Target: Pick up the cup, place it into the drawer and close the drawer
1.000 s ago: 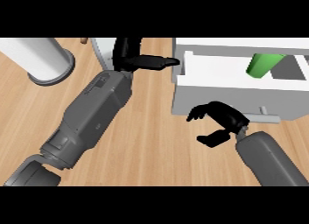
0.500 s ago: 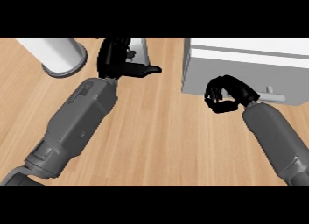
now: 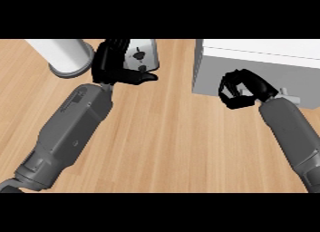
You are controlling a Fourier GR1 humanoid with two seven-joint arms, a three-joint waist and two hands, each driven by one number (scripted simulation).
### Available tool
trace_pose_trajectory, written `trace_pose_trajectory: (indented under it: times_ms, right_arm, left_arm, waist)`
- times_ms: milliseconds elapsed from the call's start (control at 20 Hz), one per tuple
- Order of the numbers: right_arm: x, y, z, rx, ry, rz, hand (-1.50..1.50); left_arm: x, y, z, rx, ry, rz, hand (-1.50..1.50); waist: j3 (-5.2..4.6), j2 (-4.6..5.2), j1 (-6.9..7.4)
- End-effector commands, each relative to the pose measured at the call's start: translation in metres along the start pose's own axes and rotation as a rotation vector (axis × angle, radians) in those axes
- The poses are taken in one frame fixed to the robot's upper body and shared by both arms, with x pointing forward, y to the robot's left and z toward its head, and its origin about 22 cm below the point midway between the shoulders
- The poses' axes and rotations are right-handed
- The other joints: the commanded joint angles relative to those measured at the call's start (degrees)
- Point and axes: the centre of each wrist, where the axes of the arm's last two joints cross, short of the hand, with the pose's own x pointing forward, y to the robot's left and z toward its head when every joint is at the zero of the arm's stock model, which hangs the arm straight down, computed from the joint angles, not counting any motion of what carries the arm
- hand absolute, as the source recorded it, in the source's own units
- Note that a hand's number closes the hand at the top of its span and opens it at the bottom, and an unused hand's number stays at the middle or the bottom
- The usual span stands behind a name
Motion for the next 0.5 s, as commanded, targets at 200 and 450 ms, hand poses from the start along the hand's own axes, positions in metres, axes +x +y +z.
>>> trace_pose_trajectory:
  times_ms: [200,450]
  right_arm:
    - [0.038,-0.090,-0.002,-0.216,-0.003,0.023,1.50]
    - [0.043,-0.102,0.005,-0.214,-0.023,0.003,1.50]
  left_arm:
    - [-0.001,0.010,0.008,-0.030,0.021,0.003,-1.50]
    - [-0.006,0.009,0.014,-0.046,0.028,0.028,-1.50]
  waist:
    - [-0.18,1.31,3.17]
    - [-0.28,1.69,3.97]
